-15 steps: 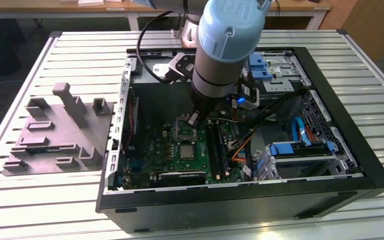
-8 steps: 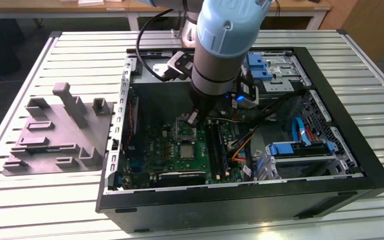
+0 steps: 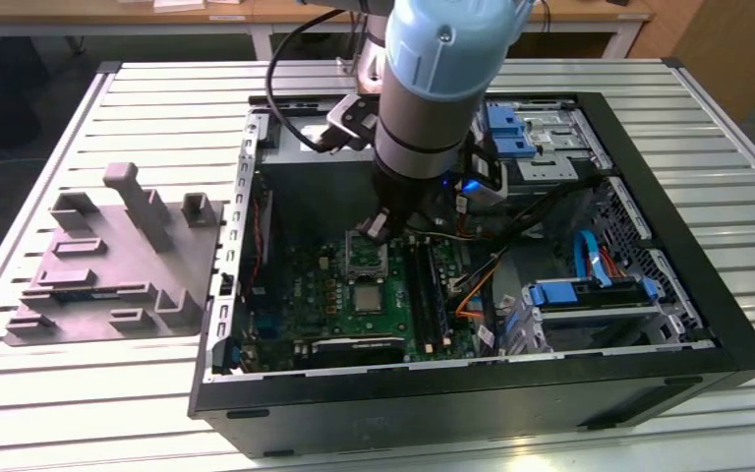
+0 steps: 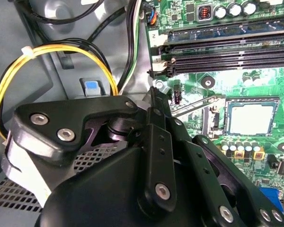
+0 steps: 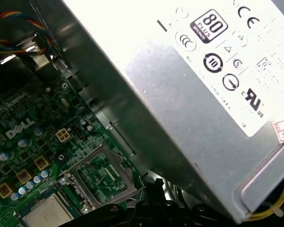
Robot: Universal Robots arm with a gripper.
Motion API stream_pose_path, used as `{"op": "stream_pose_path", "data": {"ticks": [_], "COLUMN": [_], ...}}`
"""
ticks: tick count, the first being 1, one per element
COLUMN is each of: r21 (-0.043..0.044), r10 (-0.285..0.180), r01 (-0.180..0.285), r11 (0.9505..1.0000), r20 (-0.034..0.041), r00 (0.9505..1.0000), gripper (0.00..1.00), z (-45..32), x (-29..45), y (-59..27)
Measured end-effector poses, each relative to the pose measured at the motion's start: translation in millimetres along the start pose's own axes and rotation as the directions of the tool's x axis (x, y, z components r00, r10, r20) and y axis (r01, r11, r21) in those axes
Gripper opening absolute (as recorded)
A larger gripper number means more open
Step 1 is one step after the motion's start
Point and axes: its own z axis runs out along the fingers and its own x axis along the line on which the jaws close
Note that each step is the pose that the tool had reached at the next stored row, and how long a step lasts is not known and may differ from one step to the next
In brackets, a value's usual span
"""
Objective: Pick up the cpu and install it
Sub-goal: 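Close the cpu cover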
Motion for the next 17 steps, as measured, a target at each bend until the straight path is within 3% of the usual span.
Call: {"op": "stream_pose_path", "data": {"ticks": [4, 11, 17], "r21": [0.0141, 0.0285, 0.0286], "r10": [-0.003, -0.009, -0.043], "r01": [0.003, 0.010, 0.044], "r11": [0.9999, 0.9995, 0.9986], "r20": [-0.0187, -0.0392, -0.0525], "r00": [0.9998, 0.9992, 0.9977], "gripper": [0.11, 0.11, 0.11], "z": [-2.8, -8.7, -9.5], "x": [-0.9, -2.7, -3.8], "y": [1.4, 4.4, 5.5]}}
